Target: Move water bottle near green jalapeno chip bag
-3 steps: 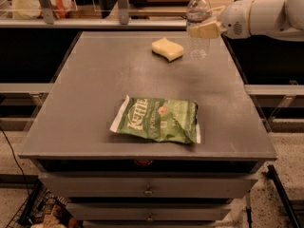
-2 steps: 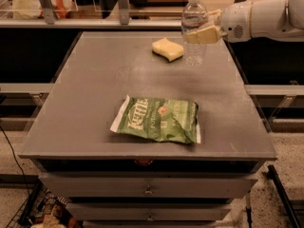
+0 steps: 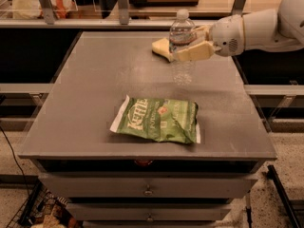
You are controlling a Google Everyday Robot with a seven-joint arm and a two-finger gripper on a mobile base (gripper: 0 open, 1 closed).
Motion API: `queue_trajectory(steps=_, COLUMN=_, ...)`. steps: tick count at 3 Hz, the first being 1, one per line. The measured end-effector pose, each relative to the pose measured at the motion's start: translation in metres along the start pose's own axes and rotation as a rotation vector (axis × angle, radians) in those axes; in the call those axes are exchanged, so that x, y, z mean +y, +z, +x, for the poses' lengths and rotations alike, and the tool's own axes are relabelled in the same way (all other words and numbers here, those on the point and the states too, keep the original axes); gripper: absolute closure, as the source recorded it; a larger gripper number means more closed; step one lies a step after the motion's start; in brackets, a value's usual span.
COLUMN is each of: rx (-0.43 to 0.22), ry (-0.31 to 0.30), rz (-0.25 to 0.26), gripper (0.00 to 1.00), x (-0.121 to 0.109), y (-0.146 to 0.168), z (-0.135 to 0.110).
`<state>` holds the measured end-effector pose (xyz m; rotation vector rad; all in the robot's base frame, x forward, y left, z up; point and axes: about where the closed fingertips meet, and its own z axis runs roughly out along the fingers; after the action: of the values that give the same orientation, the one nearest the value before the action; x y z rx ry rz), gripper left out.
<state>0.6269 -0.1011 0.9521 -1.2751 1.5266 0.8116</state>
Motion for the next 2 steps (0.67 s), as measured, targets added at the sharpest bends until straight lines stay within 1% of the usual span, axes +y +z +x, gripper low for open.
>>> queue_trajectory(steps=1, rx=-0.027, ry=0.004, rz=-0.088, gripper=1.0, x=0.026, y=0.006, z=-0.005)
queue_trajectory(steps=2, rx=-0.046, ry=0.021, rz=-0.167, gripper=1.0, x=0.053, y=0.013, z=0.001)
